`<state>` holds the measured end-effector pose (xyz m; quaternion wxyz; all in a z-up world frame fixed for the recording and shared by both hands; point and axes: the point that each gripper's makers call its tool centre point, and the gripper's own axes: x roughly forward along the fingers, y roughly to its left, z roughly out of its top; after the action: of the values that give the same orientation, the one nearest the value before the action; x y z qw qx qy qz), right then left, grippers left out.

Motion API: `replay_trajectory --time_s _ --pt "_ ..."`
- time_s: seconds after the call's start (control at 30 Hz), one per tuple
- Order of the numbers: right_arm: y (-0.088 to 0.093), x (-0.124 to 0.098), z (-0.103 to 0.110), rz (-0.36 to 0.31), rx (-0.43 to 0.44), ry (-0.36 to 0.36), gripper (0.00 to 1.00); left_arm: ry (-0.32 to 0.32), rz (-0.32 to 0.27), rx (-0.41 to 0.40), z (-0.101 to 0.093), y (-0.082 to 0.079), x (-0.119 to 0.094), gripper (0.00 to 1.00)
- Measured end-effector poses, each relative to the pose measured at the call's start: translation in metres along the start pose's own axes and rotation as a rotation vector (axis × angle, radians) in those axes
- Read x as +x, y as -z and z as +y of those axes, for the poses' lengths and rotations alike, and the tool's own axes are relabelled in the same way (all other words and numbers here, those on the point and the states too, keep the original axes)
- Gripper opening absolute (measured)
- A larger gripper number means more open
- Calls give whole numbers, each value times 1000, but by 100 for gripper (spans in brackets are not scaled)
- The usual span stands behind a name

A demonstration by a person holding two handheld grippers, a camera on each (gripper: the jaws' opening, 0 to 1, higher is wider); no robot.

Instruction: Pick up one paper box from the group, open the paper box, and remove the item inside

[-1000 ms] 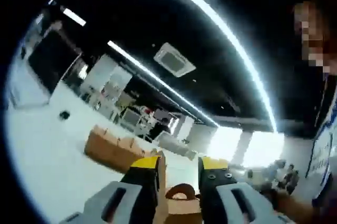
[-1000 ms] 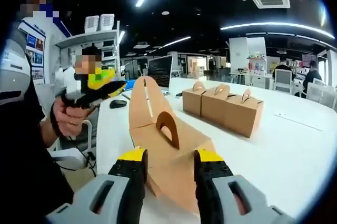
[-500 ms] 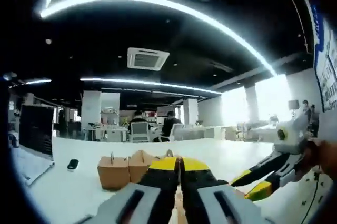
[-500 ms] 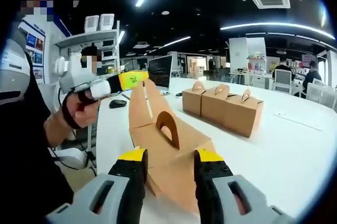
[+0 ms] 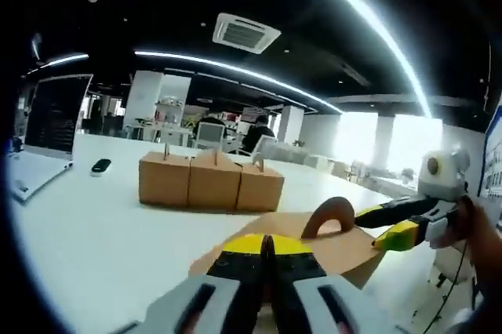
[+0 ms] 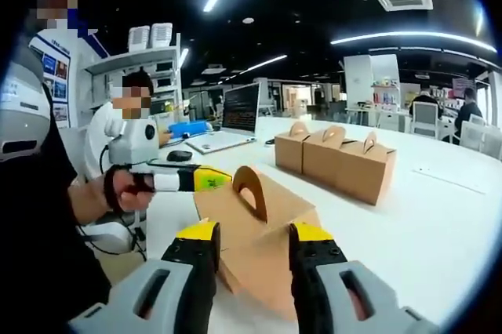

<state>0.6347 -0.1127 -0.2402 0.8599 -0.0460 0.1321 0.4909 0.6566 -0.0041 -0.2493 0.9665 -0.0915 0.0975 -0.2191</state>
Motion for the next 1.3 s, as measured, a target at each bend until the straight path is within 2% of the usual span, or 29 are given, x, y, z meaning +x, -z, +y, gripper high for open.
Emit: replay_trajectory --time_s 0.33,0.6,0.77,0.83,0.9,0.93,1.0,1.07,1.1,1.17,1.27,1.3 --pt "0 3 0 -3 8 -15 35 19 13 -86 -7 9 -1 4" --pt "-1 4 0 -12 17 -19 35 9 -13 -88 -9 11 -6 4" --pt "-1 4 0 -5 12 -23 34 58 -36 -112 -4 4 -10 5" --pt "-1 4 0 -5 10 -25 34 107 -117 -117 -5 -13 -15 16" --pt "-1 4 0 -9 14 -25 34 138 -149 -91 -7 -25 -20 25" --pt "-1 4 0 -11 16 -24 34 179 -165 -81 -13 -30 -22 27" --pt "-1 4 0 -14 20 -24 34 239 -168 -69 -21 -36 -25 31" --pt "-1 4 0 -15 24 -24 34 321 -164 -23 -33 -40 -28 34" --pt "-1 4 0 -14 23 -26 34 355 -154 7 -39 -41 -30 36" --pt "-1 4 1 -13 21 -28 34 410 -98 64 -49 -33 -30 37" --pt "-1 5 1 -13 24 -31 34 460 -3 137 -58 -16 -25 40" --pt "-1 5 1 -14 25 -31 34 473 15 156 -59 -12 -23 45"
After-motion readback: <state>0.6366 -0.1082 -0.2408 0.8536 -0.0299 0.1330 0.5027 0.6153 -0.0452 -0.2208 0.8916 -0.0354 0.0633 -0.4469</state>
